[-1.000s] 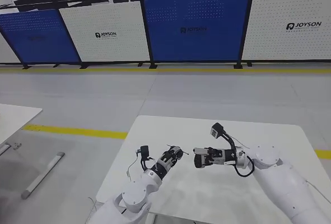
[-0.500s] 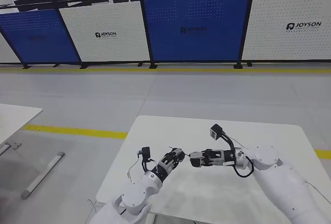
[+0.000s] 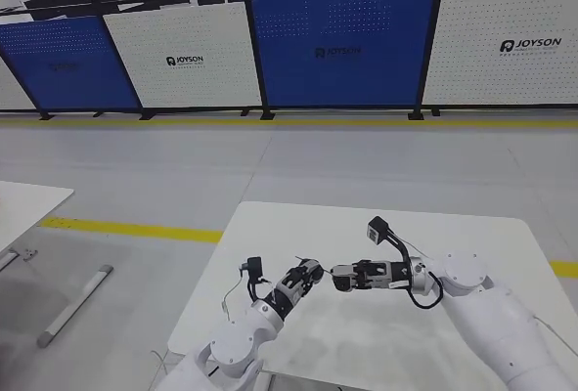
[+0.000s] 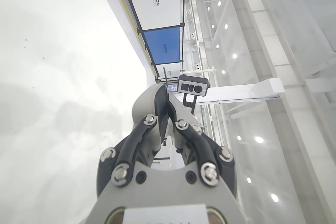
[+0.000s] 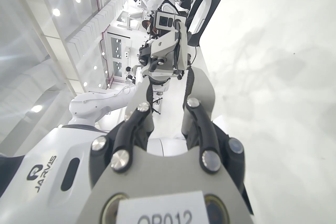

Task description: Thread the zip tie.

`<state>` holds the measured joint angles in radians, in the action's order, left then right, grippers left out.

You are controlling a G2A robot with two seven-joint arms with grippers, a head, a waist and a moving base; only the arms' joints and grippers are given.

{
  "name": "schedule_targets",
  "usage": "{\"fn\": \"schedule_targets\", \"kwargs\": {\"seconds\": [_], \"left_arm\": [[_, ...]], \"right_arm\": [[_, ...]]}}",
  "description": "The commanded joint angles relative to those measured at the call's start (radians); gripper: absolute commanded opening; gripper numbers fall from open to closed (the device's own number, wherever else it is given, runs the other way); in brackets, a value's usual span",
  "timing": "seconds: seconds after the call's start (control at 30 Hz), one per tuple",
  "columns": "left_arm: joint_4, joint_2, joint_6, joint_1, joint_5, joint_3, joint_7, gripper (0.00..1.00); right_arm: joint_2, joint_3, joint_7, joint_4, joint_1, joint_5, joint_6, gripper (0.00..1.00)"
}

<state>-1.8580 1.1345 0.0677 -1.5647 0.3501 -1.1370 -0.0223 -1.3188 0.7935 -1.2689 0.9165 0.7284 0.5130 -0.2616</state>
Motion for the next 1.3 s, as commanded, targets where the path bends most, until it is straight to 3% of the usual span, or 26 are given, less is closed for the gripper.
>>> {"fn": "schedule_targets", "kwargs": {"seconds": [0.0,0.17,0.37,0.43,0.5,0.7,0.73,0.77,0.8,1.07,1.27], "left_arm": [[-0.002,0.001,0.001,-0.003,-0.004,0.0,0.002,0.0],[-0.005,0.003,-0.001,-0.008,-0.009,0.001,0.011,0.0],[-0.008,0.006,-0.002,-0.012,-0.011,0.003,0.012,0.0],[-0.01,0.008,-0.003,-0.013,-0.009,0.003,0.005,0.0],[-0.011,0.009,-0.004,-0.014,-0.008,0.003,0.0,0.0],[-0.011,0.013,-0.006,-0.015,-0.015,0.002,-0.004,0.0],[-0.012,0.013,-0.014,-0.015,-0.028,0.002,-0.007,0.06],[-0.01,0.012,-0.025,-0.015,-0.05,0.004,-0.002,0.89],[-0.007,0.012,-0.03,-0.016,-0.061,0.007,0.004,1.0],[-0.007,0.012,-0.03,-0.016,-0.061,0.007,0.004,1.0],[-0.007,0.012,-0.03,-0.016,-0.061,0.007,0.004,1.0]], "right_arm": [[-0.001,0.0,0.0,0.0,0.0,-0.002,0.002,0.3],[-0.005,0.0,-0.003,-0.003,-0.002,-0.006,0.009,0.31],[-0.009,0.0,-0.006,-0.01,-0.003,-0.01,0.01,0.16],[-0.011,0.0,-0.006,-0.012,-0.004,-0.014,0.011,0.05],[-0.012,0.0,-0.007,-0.013,-0.004,-0.015,0.012,0.01],[-0.015,0.001,-0.01,-0.018,-0.007,-0.021,0.019,0.0],[-0.016,0.001,-0.012,-0.018,-0.007,-0.021,0.02,0.0],[-0.016,0.002,-0.019,-0.019,-0.008,-0.019,0.02,0.0],[-0.016,0.003,-0.024,-0.021,-0.008,-0.017,0.02,0.0],[0.0,0.047,-0.107,-0.039,-0.005,0.008,0.034,0.0],[0.0,0.047,-0.107,-0.039,-0.005,0.008,0.034,0.0]]}}
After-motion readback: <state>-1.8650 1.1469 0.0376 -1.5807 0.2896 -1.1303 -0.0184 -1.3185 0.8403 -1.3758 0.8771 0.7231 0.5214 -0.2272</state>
